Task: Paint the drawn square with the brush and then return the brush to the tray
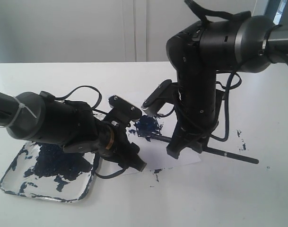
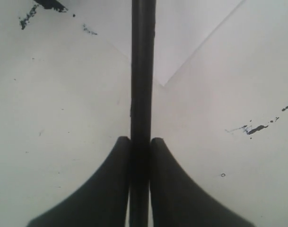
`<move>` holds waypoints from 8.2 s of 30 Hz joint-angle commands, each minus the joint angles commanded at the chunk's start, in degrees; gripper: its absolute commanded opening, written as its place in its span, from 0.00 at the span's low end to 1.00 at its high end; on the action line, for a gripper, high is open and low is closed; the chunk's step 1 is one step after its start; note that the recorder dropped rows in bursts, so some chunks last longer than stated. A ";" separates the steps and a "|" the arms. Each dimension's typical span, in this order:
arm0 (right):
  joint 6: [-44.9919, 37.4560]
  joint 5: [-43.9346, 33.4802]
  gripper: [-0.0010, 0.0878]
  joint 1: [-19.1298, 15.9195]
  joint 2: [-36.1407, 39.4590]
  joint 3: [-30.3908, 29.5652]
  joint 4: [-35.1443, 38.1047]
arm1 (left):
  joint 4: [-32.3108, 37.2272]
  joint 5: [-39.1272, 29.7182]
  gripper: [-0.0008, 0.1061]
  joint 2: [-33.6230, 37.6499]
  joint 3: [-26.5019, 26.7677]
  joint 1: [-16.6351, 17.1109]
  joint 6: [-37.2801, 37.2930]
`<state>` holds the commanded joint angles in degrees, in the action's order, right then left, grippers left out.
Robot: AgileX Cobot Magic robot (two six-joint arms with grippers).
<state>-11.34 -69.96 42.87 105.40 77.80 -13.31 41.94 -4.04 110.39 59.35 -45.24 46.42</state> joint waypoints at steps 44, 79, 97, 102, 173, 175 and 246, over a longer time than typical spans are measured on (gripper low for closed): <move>1.26 0.00 0.01 0.00 0.14 -0.39 -4.52 | 0.11 -0.67 0.62 0.00 0.00 0.00 0.00; 1.29 0.00 0.01 0.00 0.14 -2.65 -4.37 | 0.11 -0.57 0.62 0.00 0.00 0.00 0.00; 3.35 0.00 0.01 -0.10 0.14 -5.28 -6.57 | 0.11 -0.45 0.59 0.00 0.00 0.00 -0.12; 1.93 0.00 0.01 -0.10 0.14 -5.28 -4.03 | 0.11 -0.33 0.59 0.00 0.00 0.00 -0.12; 7.44 0.00 0.01 -0.10 -1.89 -9.89 -13.44 | 0.11 -0.24 0.59 0.00 0.00 0.00 -0.12; 7.44 0.00 0.01 -0.10 -2.89 -9.89 -13.42 | 0.11 -0.24 0.59 0.00 0.00 0.00 -0.12; 17.74 12.82 0.01 -0.21 0.17 -9.89 -19.46 | 0.11 1.02 0.59 -1.54 0.11 0.00 -0.01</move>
<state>6.40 -57.15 42.66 105.58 67.92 -32.77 42.05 -3.01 108.85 59.46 -45.24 46.42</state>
